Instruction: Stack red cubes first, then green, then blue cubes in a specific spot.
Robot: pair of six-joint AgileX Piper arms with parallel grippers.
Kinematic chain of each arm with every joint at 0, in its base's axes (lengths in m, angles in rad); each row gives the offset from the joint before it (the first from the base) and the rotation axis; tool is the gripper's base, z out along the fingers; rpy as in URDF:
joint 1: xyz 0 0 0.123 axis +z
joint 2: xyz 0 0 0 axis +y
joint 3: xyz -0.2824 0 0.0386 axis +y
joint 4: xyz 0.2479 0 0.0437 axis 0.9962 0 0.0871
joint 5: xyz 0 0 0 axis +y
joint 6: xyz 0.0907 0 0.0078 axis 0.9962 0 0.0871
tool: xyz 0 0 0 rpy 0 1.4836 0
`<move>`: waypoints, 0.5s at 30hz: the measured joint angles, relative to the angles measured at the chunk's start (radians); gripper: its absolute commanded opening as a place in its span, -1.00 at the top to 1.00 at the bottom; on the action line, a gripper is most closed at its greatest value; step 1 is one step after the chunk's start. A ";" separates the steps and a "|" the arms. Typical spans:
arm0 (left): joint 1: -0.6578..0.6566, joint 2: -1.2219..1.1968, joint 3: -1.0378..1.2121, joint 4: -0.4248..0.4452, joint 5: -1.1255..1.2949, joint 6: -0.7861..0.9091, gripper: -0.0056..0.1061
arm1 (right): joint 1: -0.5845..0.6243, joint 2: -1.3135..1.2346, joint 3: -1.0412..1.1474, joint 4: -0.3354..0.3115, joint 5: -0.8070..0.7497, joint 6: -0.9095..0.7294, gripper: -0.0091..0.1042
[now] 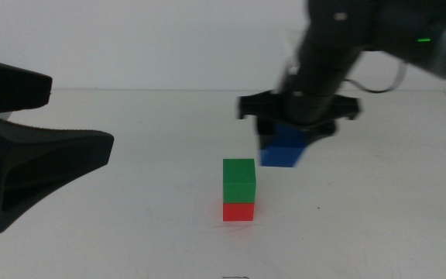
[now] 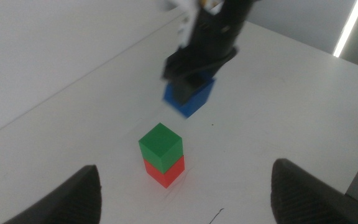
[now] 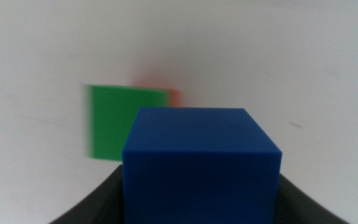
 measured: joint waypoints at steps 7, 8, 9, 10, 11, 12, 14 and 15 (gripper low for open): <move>0.000 0.000 0.000 0.000 0.000 0.000 -0.78 | 0.072 0.143 -0.134 0.019 -0.004 0.002 0.86; 0.000 0.000 0.000 0.000 0.000 0.000 -0.78 | 0.074 0.149 -0.139 0.019 -0.004 0.006 0.86; 0.000 0.000 0.000 0.000 0.000 0.000 -0.78 | 0.076 0.156 -0.140 0.019 -0.004 0.009 0.86; 0.000 0.000 0.000 0.000 0.000 0.000 -0.78 | 0.077 0.161 -0.142 0.019 -0.004 0.016 0.86; 0.000 0.000 0.000 0.000 0.000 0.000 -0.78 | 0.077 0.164 -0.141 0.019 -0.004 0.021 0.86; 0.000 0.000 0.000 0.000 0.000 0.000 -0.78 | 0.077 0.165 -0.141 0.019 -0.003 0.027 0.86; 0.000 0.000 0.000 0.000 0.000 0.000 -0.78 | 0.078 0.167 -0.141 0.021 -0.003 0.042 0.86; 0.000 0.000 0.000 0.000 0.000 0.000 -0.78 | 0.078 0.168 -0.141 0.022 -0.003 0.042 0.86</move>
